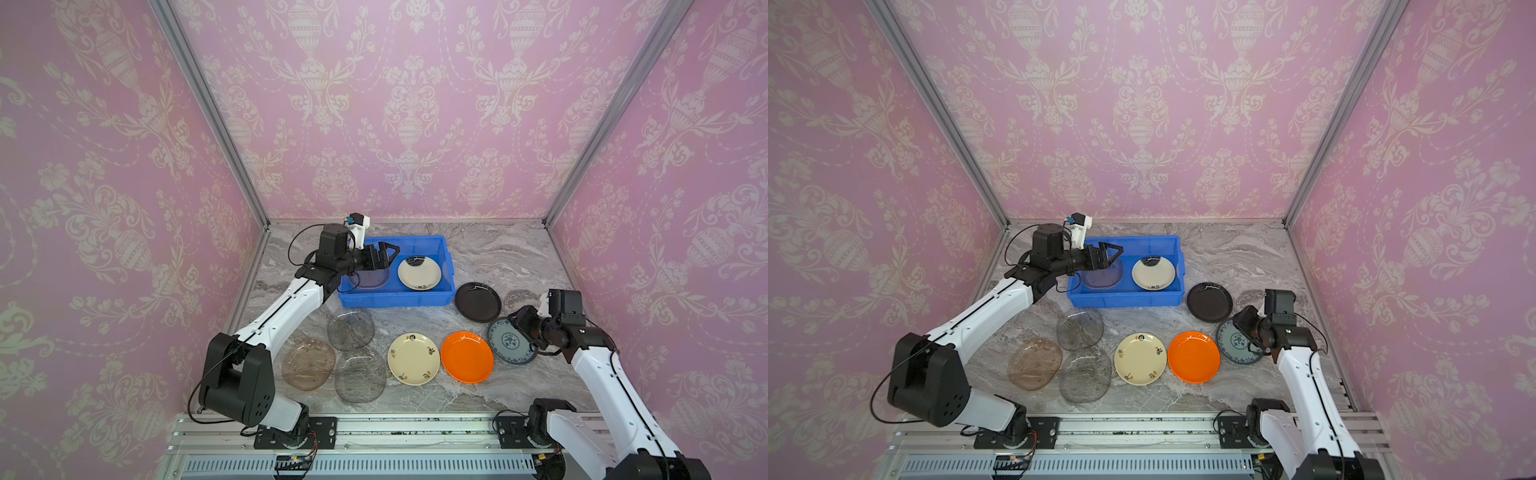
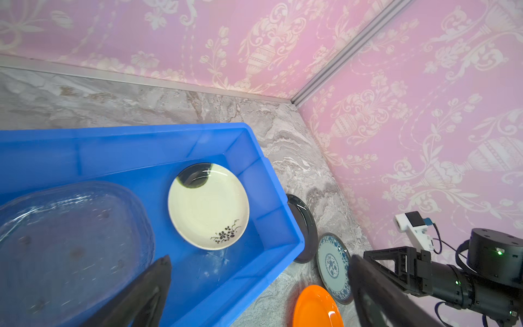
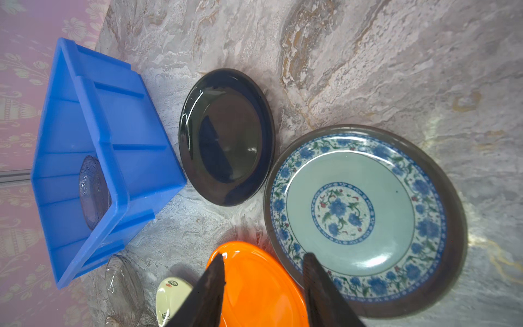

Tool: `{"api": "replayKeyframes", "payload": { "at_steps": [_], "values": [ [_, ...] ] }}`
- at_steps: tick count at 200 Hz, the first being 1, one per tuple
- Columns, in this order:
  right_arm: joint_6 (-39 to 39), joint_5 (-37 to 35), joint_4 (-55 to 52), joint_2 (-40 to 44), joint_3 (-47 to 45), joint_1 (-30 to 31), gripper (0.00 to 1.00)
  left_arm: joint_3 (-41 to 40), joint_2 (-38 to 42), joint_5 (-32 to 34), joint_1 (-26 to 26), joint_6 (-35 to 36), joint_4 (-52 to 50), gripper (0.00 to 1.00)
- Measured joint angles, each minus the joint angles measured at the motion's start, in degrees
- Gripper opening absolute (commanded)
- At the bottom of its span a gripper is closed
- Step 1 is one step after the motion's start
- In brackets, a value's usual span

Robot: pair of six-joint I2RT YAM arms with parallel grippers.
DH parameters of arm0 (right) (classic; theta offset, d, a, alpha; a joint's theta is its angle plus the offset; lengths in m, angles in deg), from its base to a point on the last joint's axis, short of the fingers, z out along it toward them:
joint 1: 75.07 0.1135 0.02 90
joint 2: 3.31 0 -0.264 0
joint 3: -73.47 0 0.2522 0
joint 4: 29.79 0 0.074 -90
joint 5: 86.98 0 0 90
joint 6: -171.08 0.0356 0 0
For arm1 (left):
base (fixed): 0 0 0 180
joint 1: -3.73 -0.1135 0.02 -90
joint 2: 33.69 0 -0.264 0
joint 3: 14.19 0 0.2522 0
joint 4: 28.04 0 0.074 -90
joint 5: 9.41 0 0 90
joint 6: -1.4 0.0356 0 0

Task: Place the plates into the plastic bin on the countertop
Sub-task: Pick up the plate from the middle-right of the table.

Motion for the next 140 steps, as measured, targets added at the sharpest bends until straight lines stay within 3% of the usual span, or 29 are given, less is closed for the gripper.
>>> {"api": "replayKeyframes", "payload": {
  "at_steps": [59, 140],
  "values": [
    [5.25, -0.26, 5.88, 1.46, 0.0, -6.6, 0.47, 10.6, -14.84, -2.23, 16.04, 1.81, -2.82, 0.89],
    [8.31, 1.92, 14.8, -2.86, 1.64, -11.45, 0.47, 22.53, -30.64, -5.16, 25.07, -2.86, -6.38, 0.67]
  ]
}}
